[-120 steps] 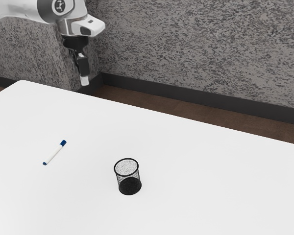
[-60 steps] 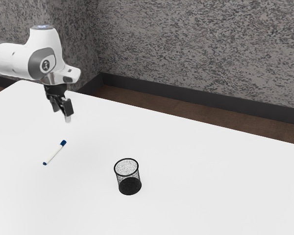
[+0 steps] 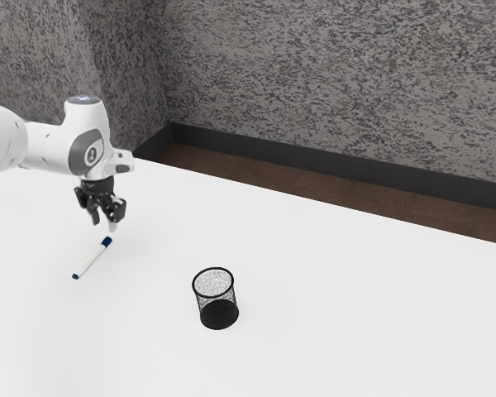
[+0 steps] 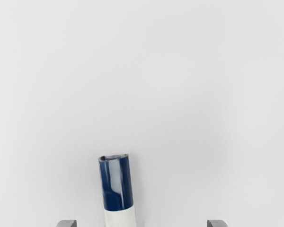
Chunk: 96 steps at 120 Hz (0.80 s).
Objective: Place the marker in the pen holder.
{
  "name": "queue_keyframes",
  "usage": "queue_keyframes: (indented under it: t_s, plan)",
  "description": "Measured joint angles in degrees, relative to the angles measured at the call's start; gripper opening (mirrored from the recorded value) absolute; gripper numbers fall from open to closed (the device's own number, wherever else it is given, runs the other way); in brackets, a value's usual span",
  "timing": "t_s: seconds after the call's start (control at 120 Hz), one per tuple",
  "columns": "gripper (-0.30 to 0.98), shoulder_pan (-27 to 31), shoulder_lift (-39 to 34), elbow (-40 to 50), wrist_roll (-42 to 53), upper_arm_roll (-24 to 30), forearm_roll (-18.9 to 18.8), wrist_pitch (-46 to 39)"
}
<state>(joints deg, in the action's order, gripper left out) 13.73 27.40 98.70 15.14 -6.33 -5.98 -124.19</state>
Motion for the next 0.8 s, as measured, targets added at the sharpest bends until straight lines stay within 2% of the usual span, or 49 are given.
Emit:
queue_keyframes:
  t_s: [0.3,0.667,0.8]
  plan:
    - [0.27,1.9,7.3,-3.0,-5.4,0.0,0.6,-0.9]
    - [0.12,2.2,8.2,-3.3,-8.9,0.0,0.7,-1.2]
    - [0.01,2.3,8.2,-3.3,-9.8,0.0,0.5,-1.2]
